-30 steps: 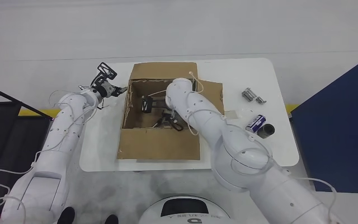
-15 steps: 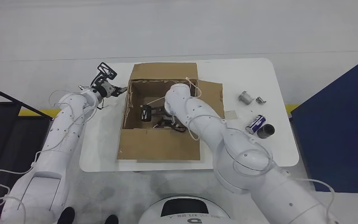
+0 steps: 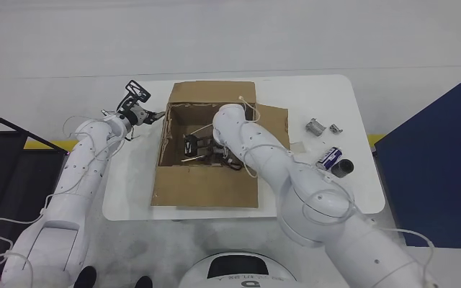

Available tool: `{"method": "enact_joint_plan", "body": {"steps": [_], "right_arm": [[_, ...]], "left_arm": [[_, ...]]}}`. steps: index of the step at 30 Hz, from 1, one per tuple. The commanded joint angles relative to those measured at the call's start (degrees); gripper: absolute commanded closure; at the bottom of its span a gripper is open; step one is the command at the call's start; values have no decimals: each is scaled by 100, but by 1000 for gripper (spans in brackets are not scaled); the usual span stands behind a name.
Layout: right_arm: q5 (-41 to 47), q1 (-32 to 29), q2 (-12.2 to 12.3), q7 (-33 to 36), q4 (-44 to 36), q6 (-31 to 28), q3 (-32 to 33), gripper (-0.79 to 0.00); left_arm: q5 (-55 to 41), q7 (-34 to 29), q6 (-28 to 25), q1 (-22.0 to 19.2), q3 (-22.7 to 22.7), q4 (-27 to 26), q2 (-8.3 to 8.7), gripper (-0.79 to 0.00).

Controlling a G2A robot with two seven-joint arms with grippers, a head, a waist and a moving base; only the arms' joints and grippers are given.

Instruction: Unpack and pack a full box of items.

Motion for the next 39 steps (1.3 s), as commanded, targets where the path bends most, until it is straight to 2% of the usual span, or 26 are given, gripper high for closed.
{"method": "enact_joint_plan", "body": {"steps": [1,9,16,21,23,26,28,31,39], "right_arm": [[-18,15,20,-9,-20,37,7,0],[-87,92,179,-354,-98,44,60,0],[-305,96,438,-1055,-266,138,71,0],[-342,33,649,-1256,-436,273,143,0],[-299,-3,726,-1117,-467,345,195,0],[-104,-74,777,-565,-691,415,303,0],[16,-117,817,-238,-877,430,373,-175],[119,-187,898,110,-1224,435,458,-274],[187,-416,1187,659,-2051,677,709,-262]], "left_arm": [[0,0,0,0,0,0,0,-785],[0,0,0,0,0,0,0,-785],[0,0,0,0,0,0,0,-785],[0,0,0,0,0,0,0,-785],[0,0,0,0,0,0,0,-785],[0,0,0,0,0,0,0,-785],[0,0,0,0,0,0,0,-785],[0,0,0,0,0,0,0,-785],[0,0,0,0,0,0,0,-785]]}}
